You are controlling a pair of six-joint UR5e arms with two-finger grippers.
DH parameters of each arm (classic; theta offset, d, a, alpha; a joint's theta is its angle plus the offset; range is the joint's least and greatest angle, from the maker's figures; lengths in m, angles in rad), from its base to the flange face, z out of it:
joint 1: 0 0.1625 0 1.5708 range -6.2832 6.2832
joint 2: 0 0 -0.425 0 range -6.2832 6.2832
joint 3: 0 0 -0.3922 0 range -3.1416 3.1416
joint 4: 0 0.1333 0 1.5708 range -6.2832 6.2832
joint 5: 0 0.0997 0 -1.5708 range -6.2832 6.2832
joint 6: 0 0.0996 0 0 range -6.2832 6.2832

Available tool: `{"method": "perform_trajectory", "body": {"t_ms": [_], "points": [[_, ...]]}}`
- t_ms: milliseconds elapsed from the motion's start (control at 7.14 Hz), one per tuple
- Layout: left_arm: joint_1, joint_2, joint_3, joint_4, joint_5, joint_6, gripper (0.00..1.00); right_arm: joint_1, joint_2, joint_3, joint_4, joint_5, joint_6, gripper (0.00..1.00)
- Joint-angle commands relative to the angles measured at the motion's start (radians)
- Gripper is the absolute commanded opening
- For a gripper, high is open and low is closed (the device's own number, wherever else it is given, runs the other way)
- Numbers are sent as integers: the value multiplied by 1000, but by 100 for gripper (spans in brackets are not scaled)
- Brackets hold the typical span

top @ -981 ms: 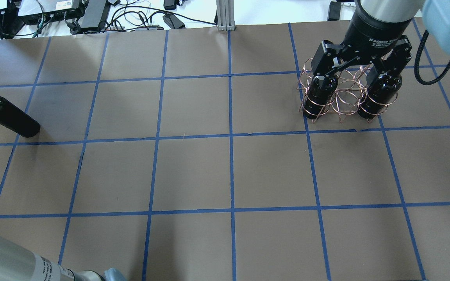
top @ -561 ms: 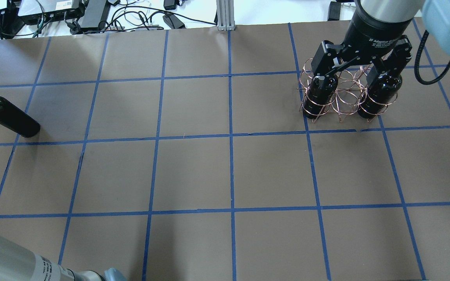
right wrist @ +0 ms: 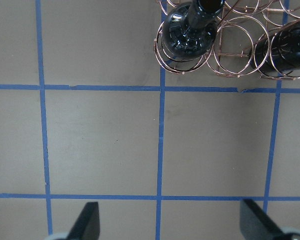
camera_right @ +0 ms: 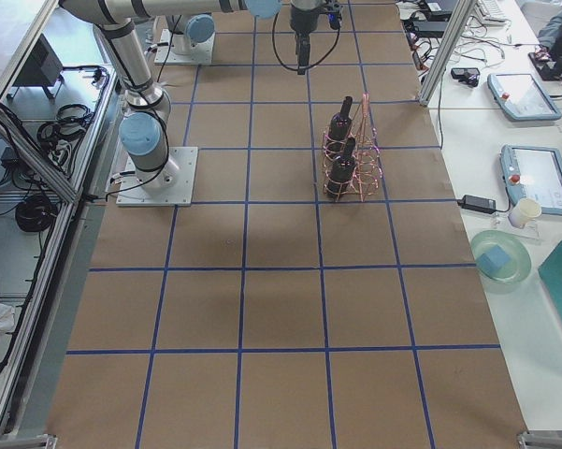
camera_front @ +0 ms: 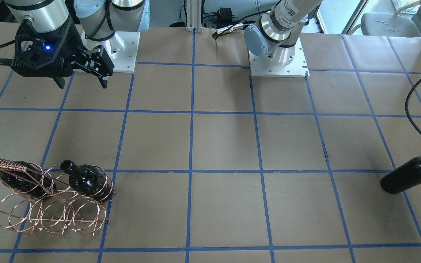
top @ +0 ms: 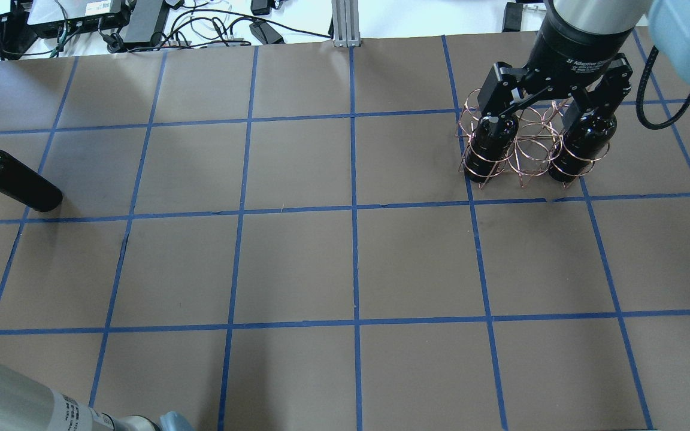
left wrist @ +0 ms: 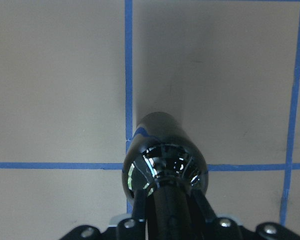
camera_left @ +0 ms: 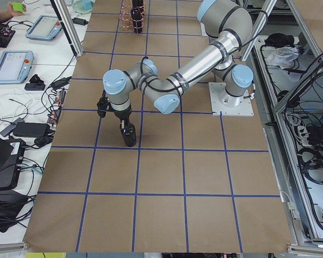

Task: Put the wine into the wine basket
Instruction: 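Close the left gripper around the lying dark wine bottle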

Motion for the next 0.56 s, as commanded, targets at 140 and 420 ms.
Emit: {"method": "perform_trajectory", "body": {"t_ms": [140,420], "points": [[-46,54,1,-7,-9,-46,0,0,0,1,0,0,0,100],[-162,114,-1,-10,-13,-211,0,0,0,1,0,0,0,100]]}}
